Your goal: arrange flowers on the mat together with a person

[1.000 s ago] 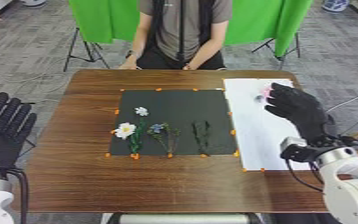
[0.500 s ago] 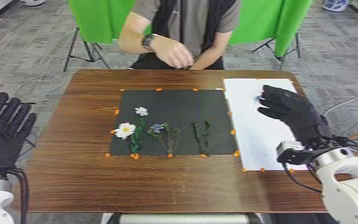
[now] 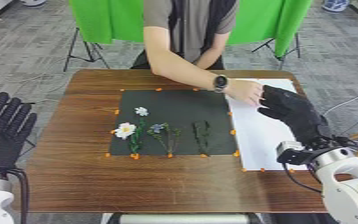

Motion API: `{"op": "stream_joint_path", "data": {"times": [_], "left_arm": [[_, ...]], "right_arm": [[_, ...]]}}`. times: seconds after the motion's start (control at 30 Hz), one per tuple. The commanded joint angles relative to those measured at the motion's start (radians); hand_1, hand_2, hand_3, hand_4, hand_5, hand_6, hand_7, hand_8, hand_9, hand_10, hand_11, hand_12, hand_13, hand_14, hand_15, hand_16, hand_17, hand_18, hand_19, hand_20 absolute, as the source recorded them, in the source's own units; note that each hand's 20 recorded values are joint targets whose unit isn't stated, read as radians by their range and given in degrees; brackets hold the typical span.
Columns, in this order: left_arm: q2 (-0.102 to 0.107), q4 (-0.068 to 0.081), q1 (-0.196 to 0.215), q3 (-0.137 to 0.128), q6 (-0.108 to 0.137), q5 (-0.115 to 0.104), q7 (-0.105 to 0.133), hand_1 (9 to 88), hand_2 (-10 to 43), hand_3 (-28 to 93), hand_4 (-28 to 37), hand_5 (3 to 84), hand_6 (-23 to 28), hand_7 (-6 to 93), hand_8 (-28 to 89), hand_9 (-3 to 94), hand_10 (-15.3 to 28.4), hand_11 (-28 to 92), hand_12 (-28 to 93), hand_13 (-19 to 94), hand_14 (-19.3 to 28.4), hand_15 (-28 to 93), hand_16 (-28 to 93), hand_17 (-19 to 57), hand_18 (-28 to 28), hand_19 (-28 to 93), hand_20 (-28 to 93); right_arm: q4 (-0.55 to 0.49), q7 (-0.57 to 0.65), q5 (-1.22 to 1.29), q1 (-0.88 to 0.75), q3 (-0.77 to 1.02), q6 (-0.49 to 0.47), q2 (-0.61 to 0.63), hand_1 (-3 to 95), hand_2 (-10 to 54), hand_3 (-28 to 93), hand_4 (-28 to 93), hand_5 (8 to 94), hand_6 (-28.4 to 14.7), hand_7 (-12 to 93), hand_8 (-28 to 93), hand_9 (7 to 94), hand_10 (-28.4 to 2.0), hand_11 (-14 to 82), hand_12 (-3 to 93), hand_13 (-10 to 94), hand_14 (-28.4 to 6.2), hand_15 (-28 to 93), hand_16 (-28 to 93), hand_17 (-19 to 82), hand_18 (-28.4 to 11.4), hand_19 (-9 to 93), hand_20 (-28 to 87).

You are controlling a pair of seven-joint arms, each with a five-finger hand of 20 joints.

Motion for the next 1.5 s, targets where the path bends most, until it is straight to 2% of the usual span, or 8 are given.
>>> {"op": "stream_joint_path", "data": {"times": [0.03, 0.1, 0.2, 0.77, 0.87, 0.9, 1.17, 1.5], "left_arm": [[0.0, -0.006, 0.034, -0.001, -0.002, -0.012, 0.01, 24.1, 12.1, 71, -28.3, 41.9, 7.2, 11.0, -9, 34.3, 12.9, 14, 7, 22, 12.0, 22, -6, -5.2, 10.8, 28, 10], [-0.013, -0.009, 0.035, -0.003, -0.004, -0.002, 0.002, 24.2, 12.1, 71, -28.3, 41.9, 7.2, 11.1, -9, 34.3, 12.9, 14, 7, 23, 12.1, 22, -6, -5.3, 10.8, 28, 10], [-0.017, -0.013, 0.045, -0.007, -0.001, -0.004, 0.004, 24.1, 12.1, 71, -28.3, 41.9, 7.2, 11.1, -9, 34.3, 12.9, 14, 7, 23, 12.1, 22, -6, -5.2, 10.8, 28, 10], [-0.019, -0.013, 0.044, -0.004, -0.001, -0.003, 0.003, 24.1, 12.0, 71, -28.3, 41.9, 7.1, 11.2, -9, 34.3, 12.8, 14, 7, 23, 12.3, 22, -6, -5.2, 10.8, 28, 10], [-0.019, -0.011, 0.044, -0.003, -0.002, -0.008, 0.004, 24.0, 12.0, 71, -28.3, 42.0, 7.2, 11.2, -9, 34.3, 12.8, 14, 7, 23, 12.3, 22, -6, -5.2, 10.8, 27, 10], [-0.026, -0.011, 0.039, -0.003, -0.002, -0.001, -0.005, 24.1, 12.0, 71, -28.3, 42.0, 7.2, 11.2, -9, 34.3, 12.8, 14, 7, 23, 12.3, 22, -6, -5.2, 10.9, 28, 10], [-0.027, -0.007, 0.034, 0.001, -0.003, -0.002, -0.009, 24.0, 12.1, 71, -28.3, 42.0, 7.1, 11.3, -9, 34.3, 12.9, 14, 7, 23, 12.5, 22, -6, -5.2, 10.9, 27, 10], [-0.023, -0.01, 0.039, -0.002, -0.004, -0.005, -0.004, 24.2, 12.1, 71, -28.3, 42.0, 7.1, 11.2, -9, 34.3, 12.9, 14, 7, 23, 12.6, 23, -6, -5.2, 10.9, 27, 10]], "right_arm": [[-0.007, 0.012, -0.012, -0.012, 0.006, -0.011, -0.01, 22.6, 7.3, 72, -22, 41.4, -3.8, 12, -9, 38.0, -14.0, 3.7, 15.8, 30, -13.3, 6, 25, 10, -16.8, 37, 12], [-0.007, 0.014, -0.011, -0.014, 0.01, -0.016, -0.015, 22.7, 7.3, 72, -22, 41.4, -3.8, 12, -9, 37.9, -14.0, 3.7, 15.8, 30, -13.3, 6, 25, 10, -16.8, 37, 13], [-0.006, 0.016, -0.013, -0.01, 0.004, -0.018, -0.014, 22.8, 7.3, 71, -22, 41.4, -3.7, 12, -9, 38.0, -14.0, 3.7, 15.8, 30, -13.3, 6, 25, 10, -16.9, 37, 13], [-0.001, 0.027, -0.018, 0.006, -0.011, -0.033, -0.019, 23.6, 6.7, 71, -22, 41.5, -3.7, 13, -9, 37.9, -13.8, 3.7, 15.8, 30, -13.5, 7, 25, 10, -17.0, 37, 12], [0.001, 0.032, -0.017, 0.009, -0.013, -0.04, -0.016, 23.7, 6.7, 71, -22, 41.4, -3.7, 13, -9, 37.9, -13.8, 3.7, 15.8, 30, -13.5, 7, 25, 10, -17.0, 37, 12], [0.0, 0.032, -0.018, 0.007, -0.011, -0.041, -0.017, 23.7, 6.7, 71, -22, 41.4, -3.7, 13, -9, 37.9, -13.8, 3.8, 15.8, 30, -13.6, 7, 25, 10, -17.0, 37, 12], [-0.001, 0.033, -0.018, 0.006, -0.012, -0.033, -0.017, 23.7, 6.5, 71, -22, 41.4, -3.7, 13, -9, 37.9, -13.7, 3.7, 15.9, 30, -13.8, 7, 25, 10, -17.0, 38, 12], [-0.003, 0.023, -0.039, 0.006, -0.009, -0.02, -0.013, 24.0, 6.4, 72, -22, 41.4, -3.6, 13, -9, 37.9, -13.6, 3.7, 15.9, 30, -13.8, 8, 25, 10, -17.0, 37, 12]]}}
